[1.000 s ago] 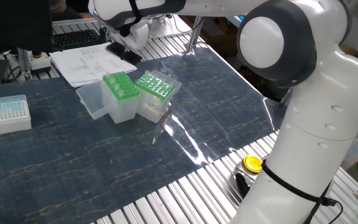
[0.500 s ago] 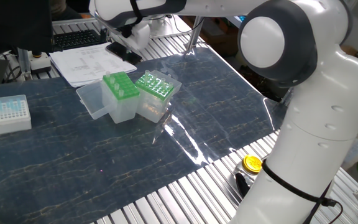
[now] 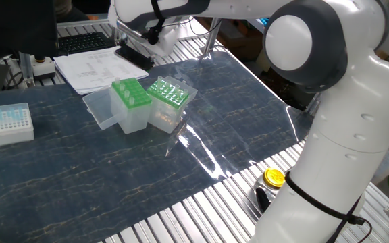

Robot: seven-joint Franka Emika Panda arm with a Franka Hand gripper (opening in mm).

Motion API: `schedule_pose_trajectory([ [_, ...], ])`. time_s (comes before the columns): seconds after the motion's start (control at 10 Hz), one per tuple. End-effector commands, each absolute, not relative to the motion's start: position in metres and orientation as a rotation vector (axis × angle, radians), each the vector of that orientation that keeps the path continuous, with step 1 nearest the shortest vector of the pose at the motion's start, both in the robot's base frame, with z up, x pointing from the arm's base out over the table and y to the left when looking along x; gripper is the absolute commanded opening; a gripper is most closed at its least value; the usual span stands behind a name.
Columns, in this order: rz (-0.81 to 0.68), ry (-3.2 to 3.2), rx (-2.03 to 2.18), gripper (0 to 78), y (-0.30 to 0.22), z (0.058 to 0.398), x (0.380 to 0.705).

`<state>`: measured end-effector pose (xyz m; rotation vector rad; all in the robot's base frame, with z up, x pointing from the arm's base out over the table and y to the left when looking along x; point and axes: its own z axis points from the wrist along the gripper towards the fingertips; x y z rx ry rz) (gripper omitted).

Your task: Transfer all large pipette tips from one holder to another

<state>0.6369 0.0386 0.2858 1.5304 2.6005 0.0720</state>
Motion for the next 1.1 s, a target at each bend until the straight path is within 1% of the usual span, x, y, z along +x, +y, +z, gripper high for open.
schedule_pose_trajectory([
  [0.1, -0.008, 2.645, 1.501, 77.4, 0.025, 0.276, 0.631],
  [0.2, -0.028, 2.65, 1.484, 77.4, 0.022, 0.273, 0.628],
  [1.1, 0.004, 2.701, 1.413, 77.4, -0.02, 0.247, 0.617],
])
